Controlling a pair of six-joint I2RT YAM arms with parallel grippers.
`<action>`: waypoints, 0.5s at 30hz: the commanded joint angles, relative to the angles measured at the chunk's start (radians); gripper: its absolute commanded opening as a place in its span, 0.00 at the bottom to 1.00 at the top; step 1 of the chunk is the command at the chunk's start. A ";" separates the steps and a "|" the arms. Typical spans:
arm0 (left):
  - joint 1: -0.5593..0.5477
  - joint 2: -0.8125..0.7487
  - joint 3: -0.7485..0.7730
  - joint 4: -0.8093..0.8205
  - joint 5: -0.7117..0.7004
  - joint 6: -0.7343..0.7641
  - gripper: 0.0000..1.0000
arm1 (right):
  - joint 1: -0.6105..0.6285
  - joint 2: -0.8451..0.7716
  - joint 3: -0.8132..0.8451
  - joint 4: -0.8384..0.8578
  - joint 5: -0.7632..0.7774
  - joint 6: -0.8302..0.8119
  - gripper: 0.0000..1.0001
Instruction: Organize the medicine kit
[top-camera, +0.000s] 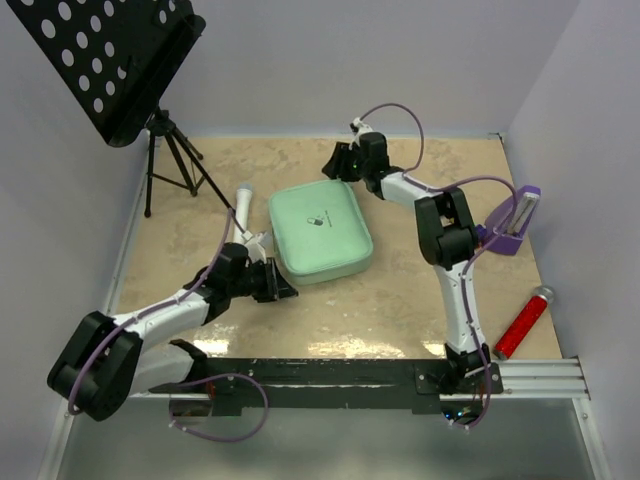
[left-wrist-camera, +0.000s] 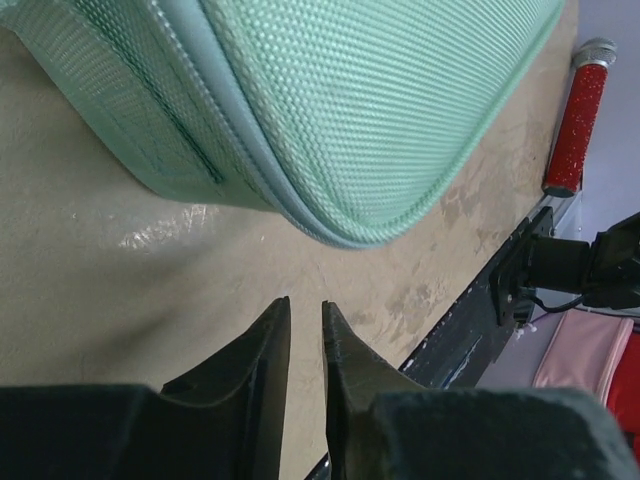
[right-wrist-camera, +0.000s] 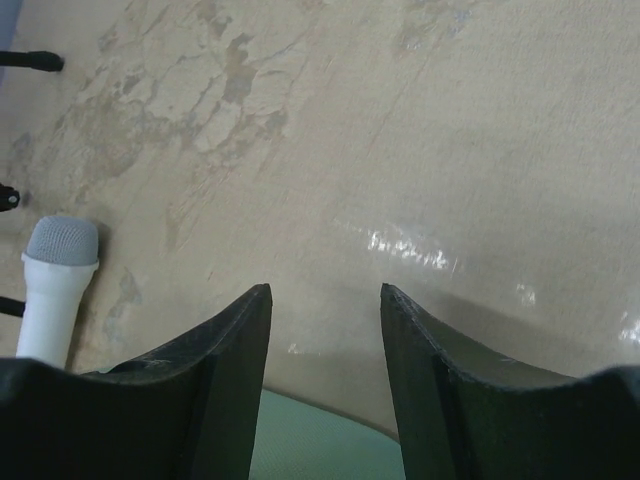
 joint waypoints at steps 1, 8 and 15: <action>-0.003 0.052 0.014 0.098 -0.002 -0.026 0.22 | 0.004 -0.127 -0.154 0.096 -0.097 0.017 0.51; 0.003 0.110 0.091 0.056 -0.146 -0.024 0.22 | 0.004 -0.291 -0.396 0.176 -0.086 0.043 0.50; 0.035 0.144 0.181 0.016 -0.238 -0.039 0.23 | -0.004 -0.465 -0.622 0.214 0.010 0.065 0.52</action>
